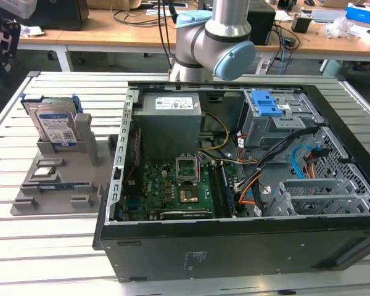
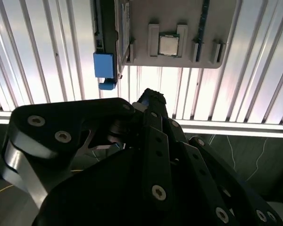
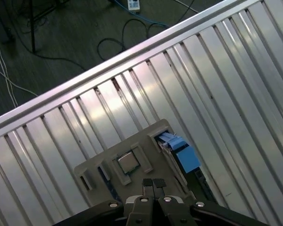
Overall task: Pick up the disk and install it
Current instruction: 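Pick up the disk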
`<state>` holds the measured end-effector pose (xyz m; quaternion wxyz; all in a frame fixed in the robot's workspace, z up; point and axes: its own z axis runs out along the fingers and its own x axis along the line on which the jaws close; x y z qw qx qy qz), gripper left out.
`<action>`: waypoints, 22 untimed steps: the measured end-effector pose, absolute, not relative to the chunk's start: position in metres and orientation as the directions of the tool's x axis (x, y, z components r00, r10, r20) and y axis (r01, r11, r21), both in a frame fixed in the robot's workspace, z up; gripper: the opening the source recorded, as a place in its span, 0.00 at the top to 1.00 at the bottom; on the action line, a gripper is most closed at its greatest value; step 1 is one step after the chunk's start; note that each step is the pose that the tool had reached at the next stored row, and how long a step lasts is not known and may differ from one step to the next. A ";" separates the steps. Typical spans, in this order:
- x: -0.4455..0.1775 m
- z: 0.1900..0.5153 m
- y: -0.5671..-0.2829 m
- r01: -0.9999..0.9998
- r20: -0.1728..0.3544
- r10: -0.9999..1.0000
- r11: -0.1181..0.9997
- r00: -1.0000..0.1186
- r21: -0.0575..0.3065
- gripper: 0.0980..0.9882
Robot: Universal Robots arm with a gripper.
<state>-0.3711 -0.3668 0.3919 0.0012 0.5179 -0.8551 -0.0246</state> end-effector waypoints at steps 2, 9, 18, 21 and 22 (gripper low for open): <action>-0.371 0.392 -0.367 -0.896 -0.023 -0.896 0.442 -0.443 0.043 0.99; -0.371 0.392 -0.367 -0.928 -0.023 -0.928 0.371 -0.372 0.043 0.99; -0.371 0.392 -0.367 -0.958 -0.023 -0.958 0.284 -0.285 0.043 0.99; -0.371 0.392 -0.367 -0.965 -0.023 -0.966 0.258 -0.259 0.043 0.99; -0.371 0.392 -0.367 -0.967 -0.023 -0.968 0.250 -0.252 0.043 0.99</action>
